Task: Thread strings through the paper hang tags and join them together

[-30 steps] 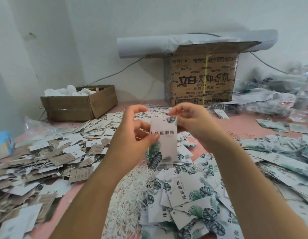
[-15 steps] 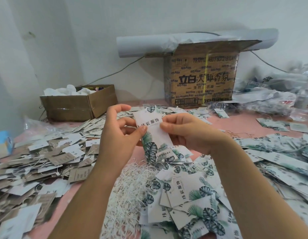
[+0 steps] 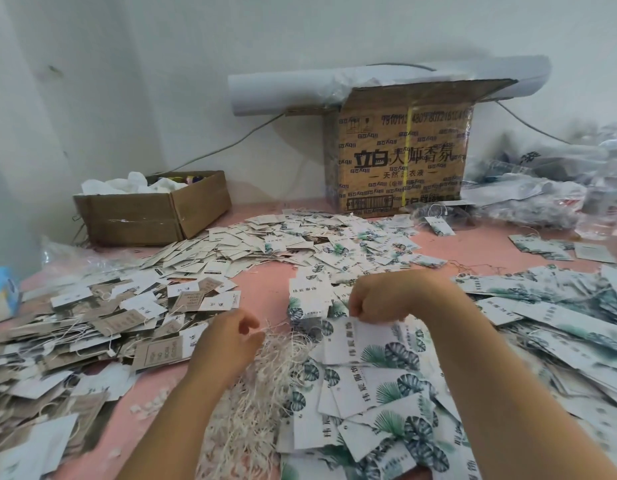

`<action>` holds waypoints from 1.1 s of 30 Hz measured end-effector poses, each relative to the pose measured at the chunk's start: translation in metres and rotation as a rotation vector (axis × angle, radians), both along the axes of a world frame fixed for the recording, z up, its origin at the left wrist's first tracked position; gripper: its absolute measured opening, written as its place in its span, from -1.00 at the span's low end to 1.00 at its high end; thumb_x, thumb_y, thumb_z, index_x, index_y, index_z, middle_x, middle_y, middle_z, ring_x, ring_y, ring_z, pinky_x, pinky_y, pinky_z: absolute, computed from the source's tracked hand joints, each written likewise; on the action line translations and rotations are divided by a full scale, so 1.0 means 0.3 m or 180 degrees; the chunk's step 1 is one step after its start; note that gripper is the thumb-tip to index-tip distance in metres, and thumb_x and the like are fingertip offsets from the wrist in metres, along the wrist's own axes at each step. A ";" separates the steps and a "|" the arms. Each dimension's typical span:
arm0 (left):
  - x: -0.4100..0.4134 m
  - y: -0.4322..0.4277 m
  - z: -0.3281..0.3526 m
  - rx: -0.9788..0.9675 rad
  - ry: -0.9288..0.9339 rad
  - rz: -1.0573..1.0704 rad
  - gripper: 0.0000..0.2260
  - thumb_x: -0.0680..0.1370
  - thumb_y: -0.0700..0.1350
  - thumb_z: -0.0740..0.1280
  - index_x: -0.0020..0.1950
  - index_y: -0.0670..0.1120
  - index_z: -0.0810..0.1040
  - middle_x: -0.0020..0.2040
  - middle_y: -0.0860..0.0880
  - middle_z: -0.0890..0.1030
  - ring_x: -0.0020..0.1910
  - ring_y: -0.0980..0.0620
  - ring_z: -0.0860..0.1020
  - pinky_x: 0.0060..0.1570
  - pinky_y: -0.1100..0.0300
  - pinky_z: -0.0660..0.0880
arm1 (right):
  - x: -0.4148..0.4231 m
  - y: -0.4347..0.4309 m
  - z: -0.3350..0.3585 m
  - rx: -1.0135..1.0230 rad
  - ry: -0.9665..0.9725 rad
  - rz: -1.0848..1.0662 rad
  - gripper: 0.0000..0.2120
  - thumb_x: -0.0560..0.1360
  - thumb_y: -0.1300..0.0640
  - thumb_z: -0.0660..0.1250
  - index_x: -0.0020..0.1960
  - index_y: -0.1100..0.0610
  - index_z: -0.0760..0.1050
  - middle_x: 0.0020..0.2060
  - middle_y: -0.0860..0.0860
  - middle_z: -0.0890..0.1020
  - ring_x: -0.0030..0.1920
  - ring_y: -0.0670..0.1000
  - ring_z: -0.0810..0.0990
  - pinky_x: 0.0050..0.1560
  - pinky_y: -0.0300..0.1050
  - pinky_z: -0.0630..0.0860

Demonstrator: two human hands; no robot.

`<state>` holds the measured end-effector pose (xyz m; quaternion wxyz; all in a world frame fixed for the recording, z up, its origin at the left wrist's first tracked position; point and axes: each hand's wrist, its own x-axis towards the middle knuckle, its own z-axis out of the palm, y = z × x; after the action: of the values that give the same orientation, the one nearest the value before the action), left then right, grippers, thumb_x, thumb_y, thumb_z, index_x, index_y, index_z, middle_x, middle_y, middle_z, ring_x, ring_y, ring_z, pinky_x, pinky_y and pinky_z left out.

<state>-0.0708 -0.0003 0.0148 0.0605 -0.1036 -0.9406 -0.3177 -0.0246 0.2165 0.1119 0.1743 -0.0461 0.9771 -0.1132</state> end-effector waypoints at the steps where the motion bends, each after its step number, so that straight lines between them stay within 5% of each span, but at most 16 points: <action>1: 0.000 -0.005 -0.017 -0.0152 -0.0037 -0.0001 -0.82 0.51 -0.05 0.37 0.09 -0.03 0.55 0.03 0.06 0.53 -0.01 0.10 0.50 0.03 0.23 0.44 | -0.003 -0.007 -0.006 0.0090 -0.0011 0.0019 -0.76 0.54 0.31 0.07 -0.09 0.11 0.49 -0.20 -0.08 0.49 -0.23 -0.08 0.43 -0.32 -0.25 0.35; 3: -0.001 -0.007 -0.028 -0.0340 -0.0024 -0.0005 -0.81 0.49 0.00 0.40 0.07 -0.01 0.57 0.01 0.08 0.52 -0.02 0.11 0.51 0.02 0.22 0.44 | -0.010 -0.019 -0.017 0.0255 0.0025 0.0018 -0.71 0.55 0.29 0.07 0.17 0.20 0.48 0.03 0.02 0.54 -0.04 0.02 0.49 -0.13 -0.16 0.46; 5: 0.000 -0.004 -0.024 -0.0377 0.0055 -0.0023 -0.89 0.49 -0.02 0.40 -0.01 0.01 0.60 -0.08 0.11 0.53 -0.13 0.17 0.51 -0.09 0.24 0.44 | -0.017 -0.027 -0.027 0.0323 0.0119 -0.0066 -0.68 0.54 0.30 0.06 0.22 0.24 0.46 0.15 0.09 0.55 0.03 0.07 0.50 -0.02 -0.08 0.45; 12: -0.006 0.003 -0.021 0.0221 0.0169 -0.0036 -0.89 0.52 -0.12 0.37 -0.19 0.07 0.57 -0.20 0.18 0.57 -0.23 0.23 0.51 -0.27 0.29 0.37 | -0.019 -0.025 -0.025 -0.0099 -0.0019 -0.0150 -0.66 0.50 0.40 0.06 0.06 0.29 0.58 0.02 0.16 0.64 -0.13 0.06 0.56 0.03 -0.06 0.50; 17: -0.010 0.019 0.020 0.0848 0.0388 -0.0079 -0.86 0.52 -0.14 0.36 -0.23 0.02 0.55 -0.20 0.09 0.59 -0.24 0.12 0.50 -0.28 0.27 0.36 | -0.038 -0.026 -0.039 -0.0144 0.0285 -0.0161 -0.74 0.53 0.32 0.14 0.12 0.37 0.53 0.06 0.25 0.61 -0.19 0.01 0.43 -0.28 -0.17 0.33; 20: 0.005 0.041 0.054 0.1249 0.0323 -0.0231 -0.90 0.53 -0.14 0.34 -0.18 -0.03 0.56 -0.18 0.05 0.58 -0.21 0.09 0.51 -0.24 0.23 0.37 | -0.040 -0.035 -0.047 -0.0306 0.0428 -0.0022 -0.75 0.55 0.23 0.17 0.11 0.31 0.54 0.03 0.19 0.63 -0.20 -0.02 0.46 -0.23 -0.18 0.38; 24: 0.042 0.071 0.109 0.1633 0.0172 -0.0588 -0.90 0.56 -0.09 0.29 -0.15 -0.04 0.53 -0.29 0.13 0.53 -0.38 0.31 0.44 -0.29 0.26 0.35 | -0.041 -0.063 -0.047 -0.0844 0.0957 0.0101 -0.70 0.54 0.07 0.27 0.25 0.10 0.45 0.09 0.00 0.54 -0.09 -0.02 0.51 -0.12 -0.19 0.42; 29: 0.077 0.098 0.159 0.1820 0.0070 -0.0985 -0.88 0.58 -0.12 0.25 -0.14 -0.06 0.51 -0.29 0.08 0.56 -0.33 0.26 0.50 -0.30 0.47 0.41 | -0.043 -0.085 -0.046 -0.1205 0.1361 0.0244 -0.67 0.47 0.04 0.37 0.22 0.05 0.50 -0.10 -0.05 0.56 -0.13 -0.01 0.57 -0.16 -0.21 0.47; 33: 0.090 0.106 0.181 0.1847 0.0033 -0.1259 -0.91 0.57 -0.16 0.26 -0.13 -0.10 0.50 -0.37 0.04 0.52 -0.36 0.16 0.46 -0.31 0.37 0.41 | -0.045 -0.091 -0.047 -0.1358 0.1648 0.0423 -0.89 0.45 0.07 0.41 -0.08 0.08 0.65 -0.38 -0.17 0.56 -0.43 -0.30 0.46 -0.38 -0.47 0.33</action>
<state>-0.0436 0.0314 0.0690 0.0294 -0.2640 -0.7725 -0.5767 -0.0382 0.1892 0.0979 -0.0861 -0.1723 0.9381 -0.2879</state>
